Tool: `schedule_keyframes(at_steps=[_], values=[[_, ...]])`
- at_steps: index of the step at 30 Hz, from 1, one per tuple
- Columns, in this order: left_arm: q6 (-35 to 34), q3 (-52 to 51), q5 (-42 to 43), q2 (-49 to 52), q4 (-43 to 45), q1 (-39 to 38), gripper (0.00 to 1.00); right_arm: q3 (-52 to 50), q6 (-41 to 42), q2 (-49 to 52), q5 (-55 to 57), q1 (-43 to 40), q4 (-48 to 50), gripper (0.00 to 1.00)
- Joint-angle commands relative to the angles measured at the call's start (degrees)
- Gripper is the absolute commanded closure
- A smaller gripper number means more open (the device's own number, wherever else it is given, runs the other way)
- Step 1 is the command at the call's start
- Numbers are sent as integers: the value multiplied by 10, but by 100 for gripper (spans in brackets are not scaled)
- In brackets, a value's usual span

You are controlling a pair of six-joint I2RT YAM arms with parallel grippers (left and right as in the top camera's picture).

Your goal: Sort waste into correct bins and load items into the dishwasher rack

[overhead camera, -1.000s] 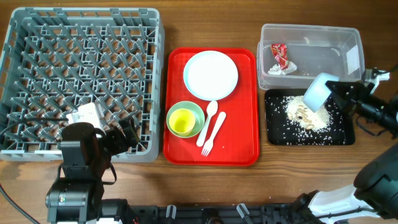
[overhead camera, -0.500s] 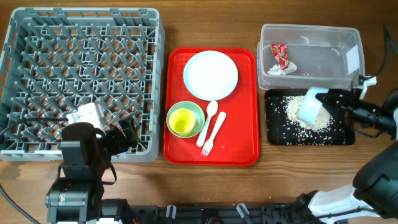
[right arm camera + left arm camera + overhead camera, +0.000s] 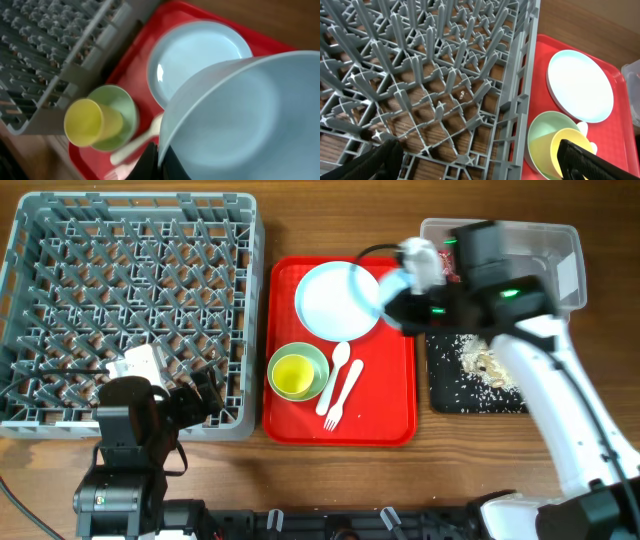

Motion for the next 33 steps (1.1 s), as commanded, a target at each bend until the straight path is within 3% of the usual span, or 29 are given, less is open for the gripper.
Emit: schedule_keyframes(at_steps=[1, 8, 12, 17, 22, 26, 33], values=[[11, 9, 5, -2, 2, 2, 0, 6, 25, 48, 144, 115, 108, 96], [12, 9, 5, -2, 1, 2, 0, 6, 61, 218, 117, 163, 171, 96], [11, 9, 5, -2, 1, 2, 0, 6, 62, 246, 120, 163, 184, 95], [11, 9, 5, -2, 1, 2, 0, 8, 71, 210, 120, 161, 143, 56], [11, 9, 5, -2, 1, 2, 0, 10, 110, 38, 56, 160, 89, 38], [11, 9, 5, -2, 0, 2, 0, -13, 196, 37, 8, 162, 17, 39], [11, 9, 5, -2, 0, 2, 0, -70, 268, 160, 12, 194, 48, 52]])
